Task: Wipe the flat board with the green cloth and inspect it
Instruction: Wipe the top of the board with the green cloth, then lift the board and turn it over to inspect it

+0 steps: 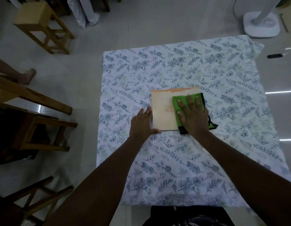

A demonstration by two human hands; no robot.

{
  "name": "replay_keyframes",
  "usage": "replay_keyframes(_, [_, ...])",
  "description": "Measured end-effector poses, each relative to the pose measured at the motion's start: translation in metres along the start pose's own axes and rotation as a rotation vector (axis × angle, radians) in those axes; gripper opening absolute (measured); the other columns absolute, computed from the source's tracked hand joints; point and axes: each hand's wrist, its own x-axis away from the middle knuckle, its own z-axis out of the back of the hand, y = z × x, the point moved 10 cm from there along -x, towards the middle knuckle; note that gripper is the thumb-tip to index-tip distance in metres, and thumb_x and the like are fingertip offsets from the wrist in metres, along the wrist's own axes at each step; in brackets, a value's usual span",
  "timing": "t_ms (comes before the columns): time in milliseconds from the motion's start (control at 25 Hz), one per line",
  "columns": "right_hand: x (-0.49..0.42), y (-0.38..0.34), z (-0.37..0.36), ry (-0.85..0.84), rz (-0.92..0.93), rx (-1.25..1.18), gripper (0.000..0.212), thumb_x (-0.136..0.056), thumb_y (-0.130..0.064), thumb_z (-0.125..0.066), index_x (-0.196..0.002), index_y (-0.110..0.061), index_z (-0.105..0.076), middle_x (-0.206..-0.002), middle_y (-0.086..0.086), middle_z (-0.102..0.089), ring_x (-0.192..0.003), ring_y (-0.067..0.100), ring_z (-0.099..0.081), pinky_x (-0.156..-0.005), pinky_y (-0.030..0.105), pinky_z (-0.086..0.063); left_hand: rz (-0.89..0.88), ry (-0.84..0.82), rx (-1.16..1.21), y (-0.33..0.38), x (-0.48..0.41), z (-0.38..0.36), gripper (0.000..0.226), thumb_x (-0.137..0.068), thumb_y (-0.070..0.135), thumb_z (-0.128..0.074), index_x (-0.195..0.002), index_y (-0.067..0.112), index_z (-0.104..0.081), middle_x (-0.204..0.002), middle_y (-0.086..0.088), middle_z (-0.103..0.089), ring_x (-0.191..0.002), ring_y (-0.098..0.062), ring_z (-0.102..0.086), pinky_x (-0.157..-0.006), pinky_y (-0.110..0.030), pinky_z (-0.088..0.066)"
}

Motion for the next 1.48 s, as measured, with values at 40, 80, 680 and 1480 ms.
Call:
replay_keyframes(40, [0.001, 0.001, 0.003, 0.014, -0.013, -0.017, 0.051, -0.098, -0.045, -0.04, -0.147, -0.033, -0.033, -0.159, 0.006, -0.026, -0.146, 0.033, -0.017, -0.102, 0.061, -0.031, 0.004, -0.015, 0.007, 0.001, 0.0, -0.002, 0.115, -0.072, 0.066, -0.066, -0.153, 0.012, -0.006, -0.164, 0.0, -0.005, -0.15, -0.024, -0.004, -0.116, -0.051, -0.023])
replay_keyframes(80, [0.004, -0.001, 0.006, 0.031, 0.001, -0.043, 0.048, -0.098, -0.036, -0.045, -0.144, -0.028, -0.04, -0.155, 0.008, -0.034, -0.144, 0.034, -0.025, -0.1, 0.06, -0.036, 0.014, -0.028, 0.038, 0.002, 0.002, -0.003, 0.114, -0.074, 0.063, -0.067, -0.153, 0.01, -0.004, -0.164, -0.003, -0.002, -0.15, -0.027, -0.002, -0.117, -0.052, -0.022])
replay_keyframes(680, [0.183, 0.146, 0.021, 0.014, -0.252, -0.02, 0.057, -0.096, -0.049, -0.027, -0.146, -0.022, -0.039, -0.154, 0.017, -0.035, -0.139, 0.042, -0.034, -0.101, 0.062, -0.035, -0.394, -0.069, -0.004, 0.185, 0.069, -0.066, 0.074, -0.096, 0.046, -0.044, -0.153, 0.013, -0.011, -0.164, -0.002, 0.0, -0.15, -0.025, 0.005, -0.119, -0.054, -0.012])
replay_keyframes(1480, [0.016, 0.039, 0.037, -0.12, -0.244, -0.495, 0.057, -0.094, -0.026, -0.054, -0.139, 0.004, -0.037, -0.136, 0.025, -0.046, -0.122, 0.041, -0.044, -0.103, 0.047, -0.037, 0.234, 0.122, 0.428, 0.044, 0.007, 0.021, 0.072, -0.094, 0.03, -0.058, -0.149, 0.002, -0.022, -0.159, -0.022, -0.015, -0.146, -0.037, -0.017, -0.117, -0.048, -0.02])
